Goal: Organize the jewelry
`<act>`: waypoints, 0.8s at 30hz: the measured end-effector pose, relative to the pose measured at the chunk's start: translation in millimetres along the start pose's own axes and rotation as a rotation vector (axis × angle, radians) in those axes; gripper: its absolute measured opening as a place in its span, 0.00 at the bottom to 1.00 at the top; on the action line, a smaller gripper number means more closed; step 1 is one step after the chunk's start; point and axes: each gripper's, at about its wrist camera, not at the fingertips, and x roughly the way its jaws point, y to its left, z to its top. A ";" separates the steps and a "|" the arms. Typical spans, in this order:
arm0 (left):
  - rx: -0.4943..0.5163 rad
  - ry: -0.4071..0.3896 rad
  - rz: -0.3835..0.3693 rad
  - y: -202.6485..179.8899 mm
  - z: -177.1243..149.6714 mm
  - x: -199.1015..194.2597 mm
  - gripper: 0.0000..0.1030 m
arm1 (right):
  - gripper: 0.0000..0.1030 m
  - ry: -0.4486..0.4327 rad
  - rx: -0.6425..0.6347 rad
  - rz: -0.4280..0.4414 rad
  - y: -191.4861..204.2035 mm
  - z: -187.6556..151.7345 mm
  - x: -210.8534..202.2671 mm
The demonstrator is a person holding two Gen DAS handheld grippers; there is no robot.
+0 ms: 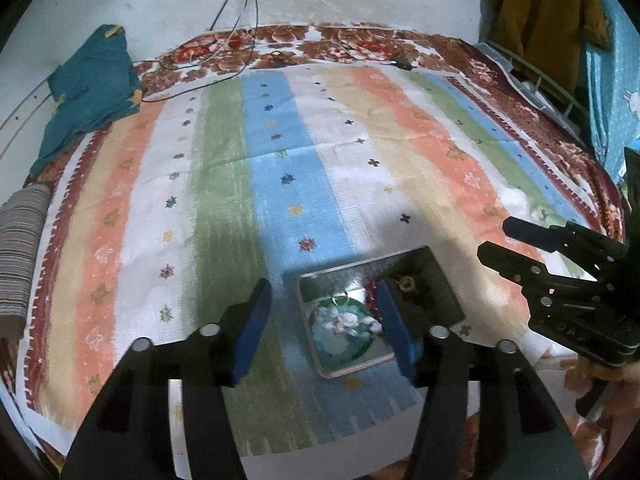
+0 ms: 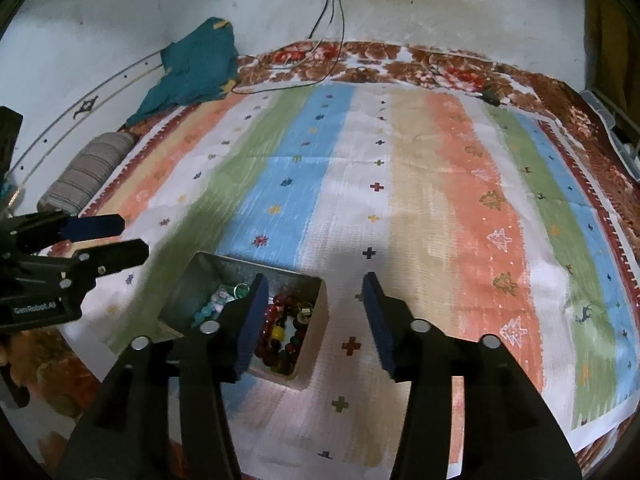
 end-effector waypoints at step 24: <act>0.000 -0.019 -0.018 -6.5 -32.1 -19.6 0.94 | 0.88 -0.069 -0.086 -0.012 8.6 -29.6 -37.9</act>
